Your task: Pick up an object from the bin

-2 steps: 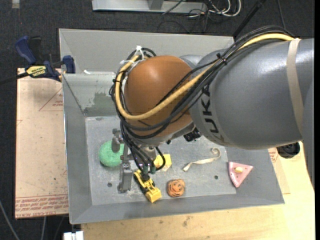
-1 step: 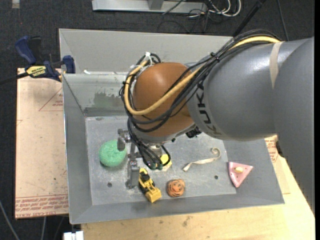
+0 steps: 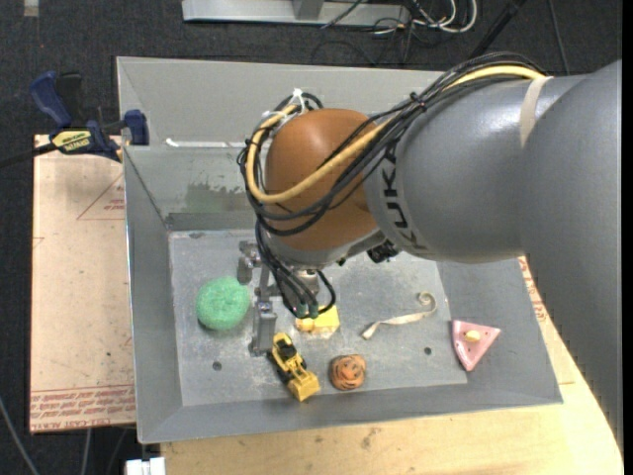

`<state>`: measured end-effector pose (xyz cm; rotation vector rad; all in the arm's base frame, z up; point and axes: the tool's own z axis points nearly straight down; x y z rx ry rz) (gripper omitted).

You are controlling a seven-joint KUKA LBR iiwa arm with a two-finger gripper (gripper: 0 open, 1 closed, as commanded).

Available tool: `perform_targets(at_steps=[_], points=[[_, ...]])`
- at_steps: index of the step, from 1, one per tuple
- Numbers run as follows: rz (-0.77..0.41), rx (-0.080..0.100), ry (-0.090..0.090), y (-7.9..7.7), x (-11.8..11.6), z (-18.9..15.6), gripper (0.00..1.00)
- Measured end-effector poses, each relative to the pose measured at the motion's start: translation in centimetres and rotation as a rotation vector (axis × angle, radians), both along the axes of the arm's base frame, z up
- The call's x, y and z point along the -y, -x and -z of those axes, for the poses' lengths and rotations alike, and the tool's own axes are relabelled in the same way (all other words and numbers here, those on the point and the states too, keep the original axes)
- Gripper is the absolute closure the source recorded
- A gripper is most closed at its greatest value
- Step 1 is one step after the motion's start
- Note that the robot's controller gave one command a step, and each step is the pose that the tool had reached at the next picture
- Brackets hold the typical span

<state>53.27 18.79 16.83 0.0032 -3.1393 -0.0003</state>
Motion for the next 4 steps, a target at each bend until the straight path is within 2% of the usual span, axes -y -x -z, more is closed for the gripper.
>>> perform_targets(at_steps=[1,2,3,4], points=[[-0.036,0.007,-0.002,-1.0,0.2,3.4,0.0],[-0.029,0.009,-0.003,-5.5,-1.0,7.8,0.0],[-0.036,0.001,-0.001,-3.1,0.0,9.9,1.0],[-0.035,0.003,-0.002,-3.1,0.0,9.9,1.0]])
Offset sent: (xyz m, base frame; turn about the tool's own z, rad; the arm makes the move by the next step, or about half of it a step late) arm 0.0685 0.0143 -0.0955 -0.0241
